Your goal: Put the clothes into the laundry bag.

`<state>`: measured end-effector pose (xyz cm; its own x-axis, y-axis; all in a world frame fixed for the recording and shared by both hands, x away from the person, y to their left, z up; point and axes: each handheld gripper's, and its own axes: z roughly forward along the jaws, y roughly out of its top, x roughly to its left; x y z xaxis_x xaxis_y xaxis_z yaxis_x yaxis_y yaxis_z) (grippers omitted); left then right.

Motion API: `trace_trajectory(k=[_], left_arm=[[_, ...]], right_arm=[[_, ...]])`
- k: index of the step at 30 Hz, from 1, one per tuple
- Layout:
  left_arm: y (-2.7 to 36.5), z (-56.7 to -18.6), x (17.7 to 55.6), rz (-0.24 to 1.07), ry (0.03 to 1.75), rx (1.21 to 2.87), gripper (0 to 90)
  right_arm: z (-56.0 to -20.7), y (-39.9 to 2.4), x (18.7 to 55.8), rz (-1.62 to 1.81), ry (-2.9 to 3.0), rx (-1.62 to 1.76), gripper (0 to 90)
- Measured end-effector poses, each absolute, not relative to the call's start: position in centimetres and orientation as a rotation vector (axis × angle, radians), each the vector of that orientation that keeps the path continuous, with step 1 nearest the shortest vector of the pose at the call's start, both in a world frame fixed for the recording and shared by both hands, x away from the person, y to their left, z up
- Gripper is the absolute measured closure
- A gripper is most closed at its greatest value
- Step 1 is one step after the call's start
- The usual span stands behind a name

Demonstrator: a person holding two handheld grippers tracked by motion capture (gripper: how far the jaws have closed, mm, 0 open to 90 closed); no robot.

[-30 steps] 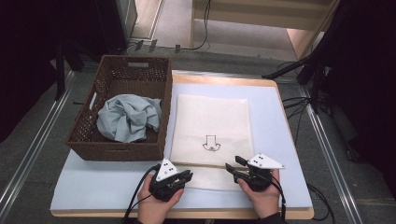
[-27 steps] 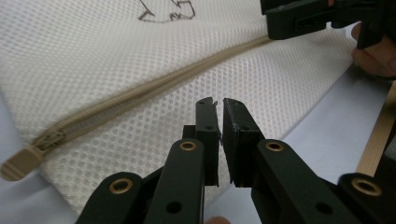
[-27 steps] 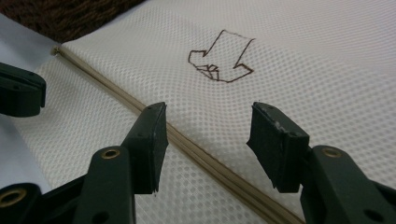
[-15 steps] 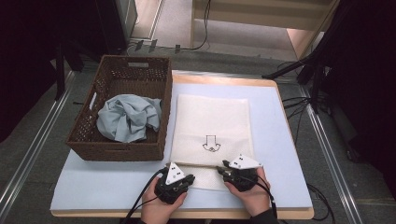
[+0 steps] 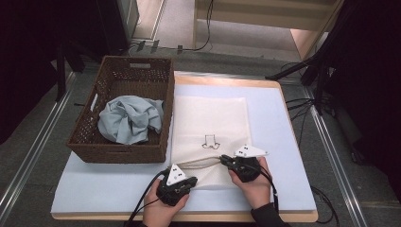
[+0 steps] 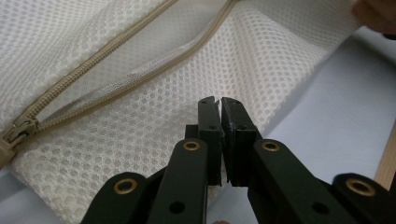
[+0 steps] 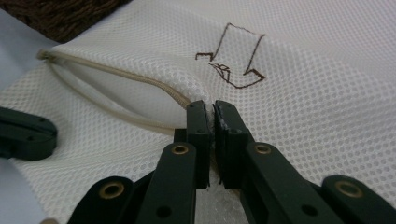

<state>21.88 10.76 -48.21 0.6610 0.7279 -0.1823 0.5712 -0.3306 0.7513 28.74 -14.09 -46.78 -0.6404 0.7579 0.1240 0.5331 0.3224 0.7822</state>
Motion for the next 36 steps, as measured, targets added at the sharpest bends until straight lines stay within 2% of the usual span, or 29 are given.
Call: trace_trajectory(k=[2,7,26,36], left_arm=[[10.8,-48.2,21.8,0.23,1.005,2.032,87.3],[11.0,-48.2,21.9,0.213,1.008,2.028,88.0],[12.0,-47.8,22.5,0.308,1.07,2.043,90.0],[12.4,-47.8,23.3,0.234,1.096,2.026,90.0]], right_arm=[[-47.7,-14.7,29.8,1.247,2.289,1.264,87.6],[-47.8,-15.3,30.2,1.232,2.291,1.261,87.7],[-47.9,-16.3,28.7,1.246,2.419,1.337,88.7],[-46.8,-17.0,29.3,1.339,2.331,1.307,87.9]])
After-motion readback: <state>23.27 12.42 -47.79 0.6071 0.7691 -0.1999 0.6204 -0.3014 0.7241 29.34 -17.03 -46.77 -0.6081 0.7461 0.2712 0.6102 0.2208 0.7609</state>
